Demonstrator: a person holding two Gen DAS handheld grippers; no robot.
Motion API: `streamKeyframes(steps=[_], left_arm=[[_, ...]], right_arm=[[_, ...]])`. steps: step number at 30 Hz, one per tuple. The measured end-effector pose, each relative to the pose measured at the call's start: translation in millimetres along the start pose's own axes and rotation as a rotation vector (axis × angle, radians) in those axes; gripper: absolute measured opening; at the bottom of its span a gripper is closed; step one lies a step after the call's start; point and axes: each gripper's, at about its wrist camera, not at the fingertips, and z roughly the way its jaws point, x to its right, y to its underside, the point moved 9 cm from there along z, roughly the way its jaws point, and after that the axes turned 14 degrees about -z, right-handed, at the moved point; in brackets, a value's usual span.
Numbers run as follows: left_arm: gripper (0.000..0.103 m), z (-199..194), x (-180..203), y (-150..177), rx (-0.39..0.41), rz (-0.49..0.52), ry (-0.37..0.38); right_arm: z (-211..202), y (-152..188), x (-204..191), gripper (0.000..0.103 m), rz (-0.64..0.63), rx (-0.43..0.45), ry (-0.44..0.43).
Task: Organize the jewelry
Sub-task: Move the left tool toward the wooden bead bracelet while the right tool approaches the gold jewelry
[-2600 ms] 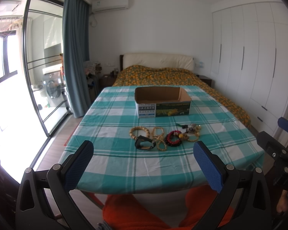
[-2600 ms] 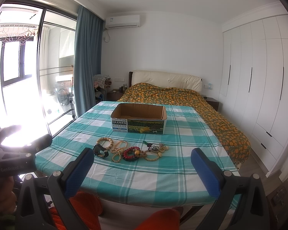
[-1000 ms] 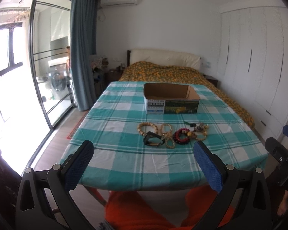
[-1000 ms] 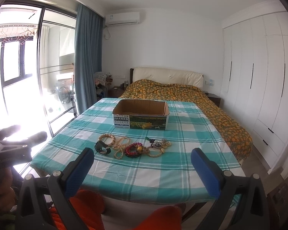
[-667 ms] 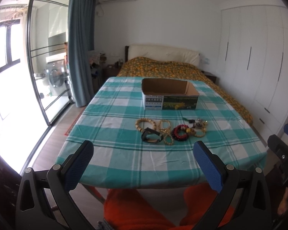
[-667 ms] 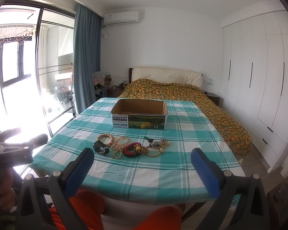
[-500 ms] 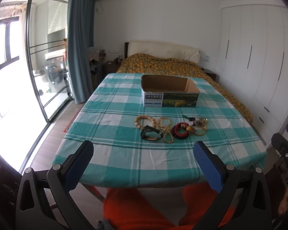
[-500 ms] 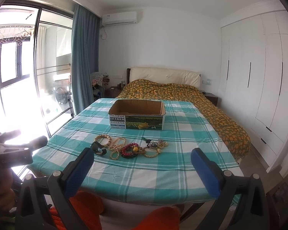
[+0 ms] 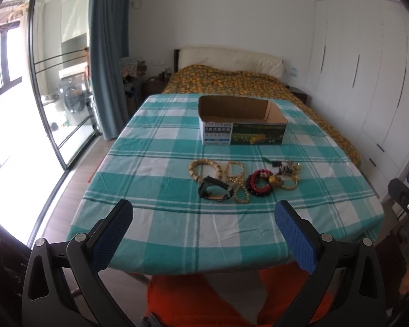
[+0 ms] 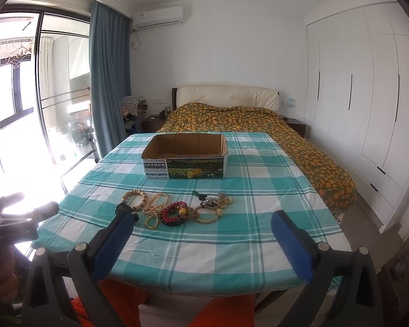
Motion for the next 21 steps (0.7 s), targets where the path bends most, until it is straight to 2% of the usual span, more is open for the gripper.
streamKeyframes(steps=[10,21], left_arm=[[0.103,33,-7,-11,-0.044,-0.012,-0.025],[0.103,74,-18,-9,-0.111,-0.025,-0.064]], right_arm=[[34,-4,13,0.103,0.011,-0.027,-0.007],[76,7,15,0.103,0.019,-0.102,-0.041]])
